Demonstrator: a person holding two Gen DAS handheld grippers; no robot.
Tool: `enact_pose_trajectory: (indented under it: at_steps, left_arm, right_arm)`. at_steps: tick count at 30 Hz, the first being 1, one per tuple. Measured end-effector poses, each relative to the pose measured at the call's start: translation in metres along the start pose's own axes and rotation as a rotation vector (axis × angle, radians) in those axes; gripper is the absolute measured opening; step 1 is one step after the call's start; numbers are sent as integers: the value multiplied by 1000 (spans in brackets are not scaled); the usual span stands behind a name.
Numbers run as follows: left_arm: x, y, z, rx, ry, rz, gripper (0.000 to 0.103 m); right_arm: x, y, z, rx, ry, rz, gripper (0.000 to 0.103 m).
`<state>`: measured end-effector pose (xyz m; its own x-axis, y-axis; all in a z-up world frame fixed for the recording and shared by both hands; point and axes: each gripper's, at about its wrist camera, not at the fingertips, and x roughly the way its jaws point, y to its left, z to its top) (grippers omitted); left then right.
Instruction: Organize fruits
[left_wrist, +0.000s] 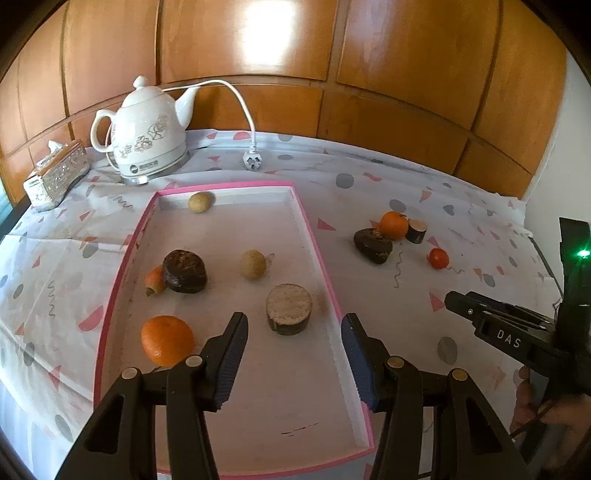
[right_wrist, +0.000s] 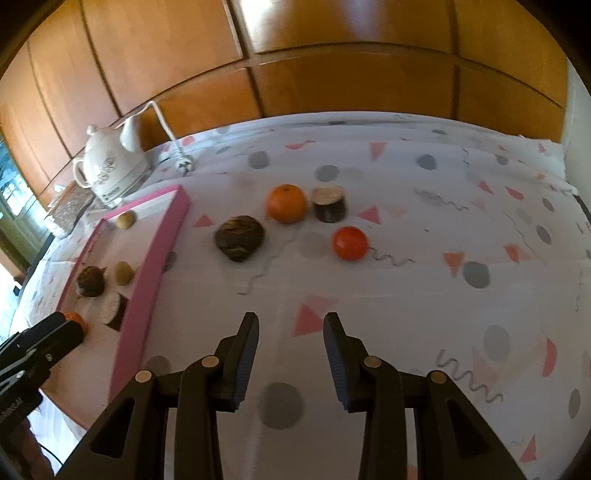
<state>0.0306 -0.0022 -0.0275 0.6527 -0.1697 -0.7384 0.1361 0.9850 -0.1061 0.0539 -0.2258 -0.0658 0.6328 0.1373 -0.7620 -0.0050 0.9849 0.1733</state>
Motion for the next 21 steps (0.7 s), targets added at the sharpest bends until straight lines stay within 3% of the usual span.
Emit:
enact_pose_trajectory:
  at_steps: [21]
  left_arm:
    - [20, -32, 17, 51, 38, -55, 53]
  right_arm:
    - [6, -32, -2, 64, 13, -36, 37]
